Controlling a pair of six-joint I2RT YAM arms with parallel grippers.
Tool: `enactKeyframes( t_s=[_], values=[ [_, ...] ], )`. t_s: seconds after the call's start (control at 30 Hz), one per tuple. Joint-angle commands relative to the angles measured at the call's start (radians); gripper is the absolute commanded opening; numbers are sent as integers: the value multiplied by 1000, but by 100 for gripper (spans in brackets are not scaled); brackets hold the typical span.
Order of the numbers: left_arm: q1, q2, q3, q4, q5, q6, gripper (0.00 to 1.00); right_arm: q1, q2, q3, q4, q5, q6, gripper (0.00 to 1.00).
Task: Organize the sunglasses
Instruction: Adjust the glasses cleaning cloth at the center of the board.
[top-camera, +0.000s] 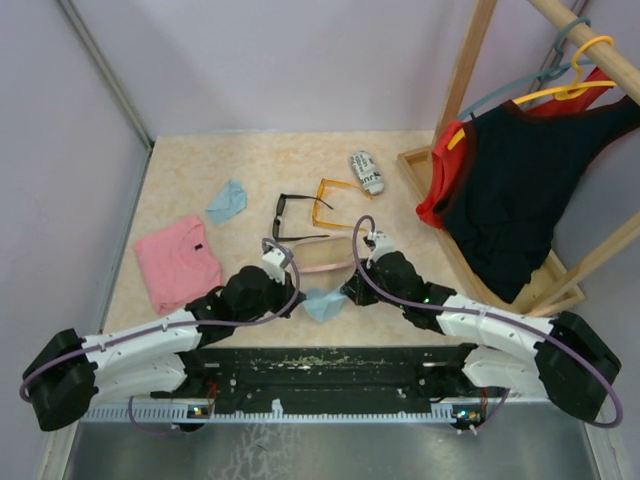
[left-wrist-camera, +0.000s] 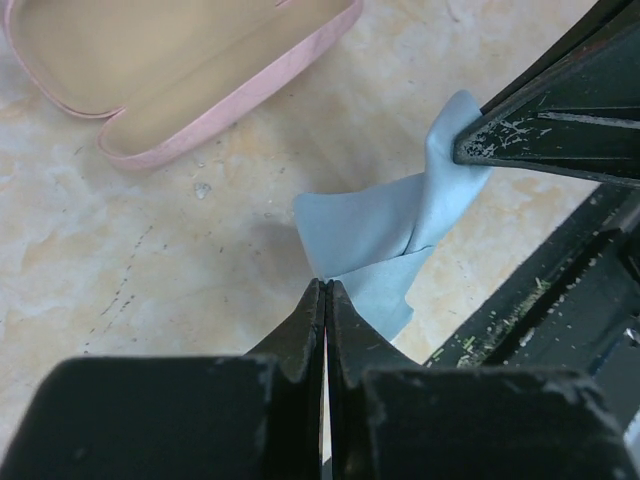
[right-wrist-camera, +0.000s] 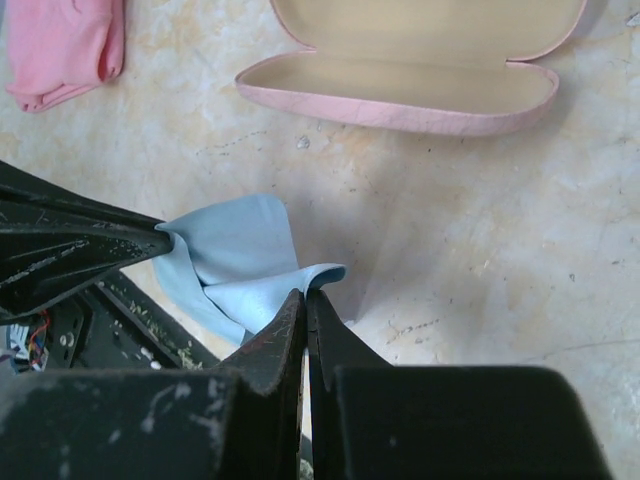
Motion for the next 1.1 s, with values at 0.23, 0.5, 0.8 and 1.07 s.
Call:
enactKeyframes(
  t_s=[0.23,0.5,0.8,1.07],
  values=[
    [6,-182,-66,-19,233,-12,1,126,-172,130,-320,45,40,0],
    [6,-36,-178,187,175,-39,1,116,-17,44,-121,134,-16,0],
    [5,97,-171,233,194,-73,19,106,115,56,-107,165,-30,0],
    [6,-127,-189,94,69,-57,39,106,44,-4,-117,125,-57,0]
  ],
)
